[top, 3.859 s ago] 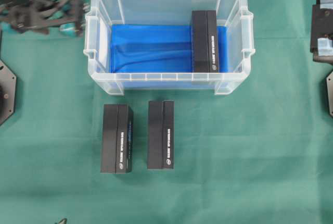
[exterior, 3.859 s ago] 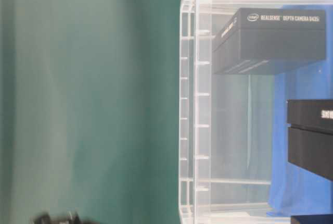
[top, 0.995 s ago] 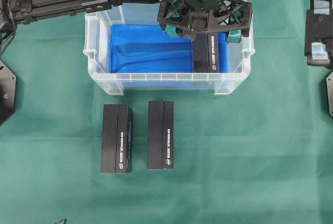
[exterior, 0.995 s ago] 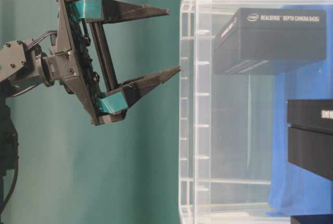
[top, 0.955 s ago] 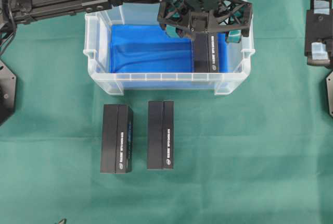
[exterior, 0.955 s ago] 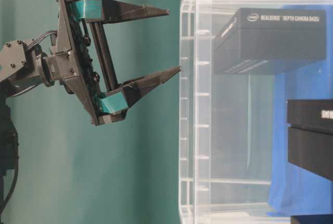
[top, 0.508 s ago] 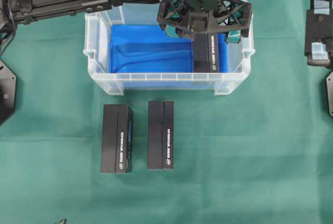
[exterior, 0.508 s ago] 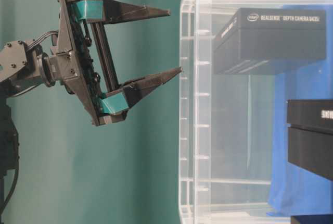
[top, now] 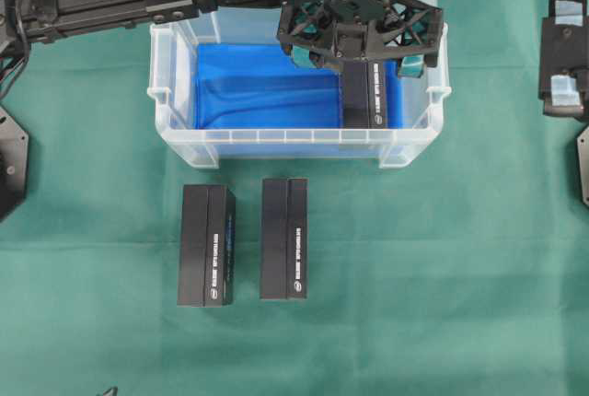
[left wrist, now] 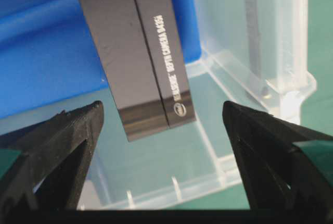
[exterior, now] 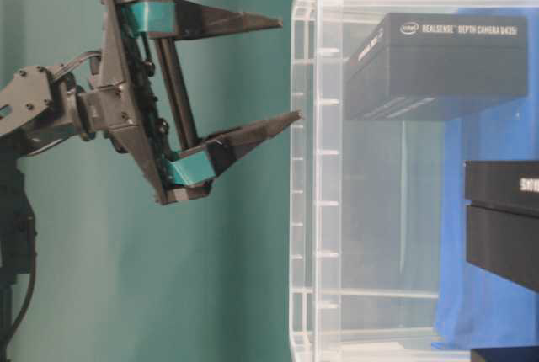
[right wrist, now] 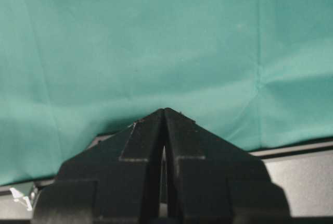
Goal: Take the box out of the case with the left arm.
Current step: 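Lower the left gripper around the right box and close it, then lift the right black box upward out of the foam, then carry the held box out of the case to the right of the middle box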
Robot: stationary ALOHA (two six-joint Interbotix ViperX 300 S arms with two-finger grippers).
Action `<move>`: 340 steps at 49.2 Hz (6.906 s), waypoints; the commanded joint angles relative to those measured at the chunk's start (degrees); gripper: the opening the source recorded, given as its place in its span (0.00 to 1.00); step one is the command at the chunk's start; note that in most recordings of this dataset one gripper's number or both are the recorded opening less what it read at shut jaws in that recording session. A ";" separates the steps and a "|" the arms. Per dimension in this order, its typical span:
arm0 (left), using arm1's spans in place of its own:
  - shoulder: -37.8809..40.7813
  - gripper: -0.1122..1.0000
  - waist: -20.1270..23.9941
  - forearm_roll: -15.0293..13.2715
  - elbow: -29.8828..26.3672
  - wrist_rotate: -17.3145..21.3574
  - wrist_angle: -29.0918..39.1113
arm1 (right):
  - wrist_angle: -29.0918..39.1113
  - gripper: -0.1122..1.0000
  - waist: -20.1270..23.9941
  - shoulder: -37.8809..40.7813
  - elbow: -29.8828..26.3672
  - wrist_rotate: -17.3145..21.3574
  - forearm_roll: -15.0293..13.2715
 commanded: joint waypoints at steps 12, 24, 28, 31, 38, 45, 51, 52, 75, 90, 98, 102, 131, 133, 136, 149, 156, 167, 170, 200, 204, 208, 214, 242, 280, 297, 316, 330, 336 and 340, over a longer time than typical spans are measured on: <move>-1.05 0.96 0.88 0.26 2.72 0.09 -3.52 | -0.26 0.10 0.00 -0.18 -0.09 0.09 0.00; -0.97 0.96 1.41 0.35 5.19 0.09 -6.42 | -0.26 0.10 0.09 -0.53 0.09 0.09 0.00; -0.88 0.96 1.58 0.35 5.62 0.00 -7.21 | -0.26 0.10 0.00 -0.62 0.18 0.09 0.00; -0.79 0.96 1.67 0.35 5.98 0.00 -7.65 | -0.26 0.10 0.00 -0.62 0.18 0.09 0.00; -0.26 0.96 1.67 0.35 6.33 0.09 -8.26 | -0.26 0.10 0.00 -0.62 0.18 0.09 0.00; 0.53 0.96 1.67 0.35 6.77 0.09 -9.05 | -0.26 0.10 0.00 -0.70 0.18 0.09 0.09; 0.97 0.96 1.67 0.35 7.29 0.18 -9.84 | -0.26 0.10 0.00 -0.70 0.18 0.09 0.00; 1.05 0.96 1.67 0.35 7.47 0.18 -9.84 | -0.26 0.10 0.00 -0.70 0.18 0.09 0.09; 1.49 0.96 1.67 0.09 10.28 0.00 -12.04 | -0.26 0.10 0.00 -1.05 1.05 0.00 0.09; 1.67 0.67 1.49 0.09 9.14 -2.81 -12.22 | -0.26 0.10 0.00 -1.23 1.14 -0.09 0.00; 1.67 0.67 1.14 0.09 9.05 -3.16 -12.13 | -0.26 0.10 0.00 -1.32 1.14 -0.09 0.00; 1.67 0.67 1.05 0.00 9.14 -3.25 -12.13 | -0.26 0.10 0.00 -1.32 1.14 -0.09 0.09; -3.52 0.66 0.79 0.35 7.38 -5.45 -6.50 | -0.35 0.10 0.00 -1.32 1.14 -0.18 -0.09; -4.04 0.66 0.70 0.35 7.03 -5.89 -5.89 | -0.35 0.10 0.00 -1.32 1.14 -0.18 -0.09; -4.75 0.66 0.79 0.35 6.15 -6.06 -5.36 | -0.26 0.10 0.00 -1.32 1.14 -0.18 -0.09; -4.66 0.65 0.70 0.18 -1.05 -5.89 0.44 | -0.35 0.10 0.00 -1.41 1.14 -0.18 -0.09; -4.22 0.65 0.79 0.18 -6.68 -5.63 5.45 | -0.35 0.10 0.00 -1.41 1.14 -0.18 -0.09; -4.31 0.65 1.05 0.35 -13.62 -5.80 10.11 | -0.35 0.10 0.00 -1.32 1.14 -0.18 -0.09; -4.22 0.65 1.14 0.44 -15.21 -5.80 11.16 | -0.35 0.10 0.00 -1.32 1.14 -0.18 -0.09; -3.69 0.65 0.97 1.05 -18.11 -5.80 13.36 | -0.26 0.10 0.00 -1.41 1.23 -0.09 -0.09; -3.69 0.65 0.97 1.05 -18.11 -5.89 13.36 | -0.35 0.10 0.00 -1.32 1.14 -0.18 -0.18; -3.69 0.65 0.97 1.05 -18.11 -5.89 13.36 | -0.26 0.10 0.00 -1.32 1.14 -0.18 -0.09; -3.69 0.65 0.97 1.14 -18.11 -5.89 13.36 | -0.35 0.10 0.00 -1.41 1.14 -0.18 -0.09; -3.69 0.65 0.97 1.49 -18.02 -5.98 13.36 | -0.35 0.10 0.00 -1.32 1.14 -0.09 -0.18; -4.39 0.65 -6.77 1.58 -18.11 -11.16 13.45 | -0.26 0.10 0.00 -1.41 1.14 -0.09 0.00; -4.39 0.65 -15.64 1.93 -18.37 -20.21 13.36 | -0.26 0.10 0.00 -1.32 1.14 -0.18 0.00; -4.39 0.65 -19.25 3.08 -17.40 -24.35 13.36 | -0.26 0.10 0.00 -1.41 1.14 -0.09 0.00; -5.01 0.65 -19.95 3.08 -12.30 -24.35 10.99 | -0.18 0.10 0.00 -1.41 1.23 0.26 0.35; -5.89 0.65 -20.39 3.08 -7.03 -24.35 7.12 | -0.18 0.10 0.00 -1.41 1.23 0.26 0.35; -6.59 0.65 -20.48 3.08 -2.81 -24.35 4.31 | -0.18 0.10 0.00 -1.41 1.23 0.26 0.26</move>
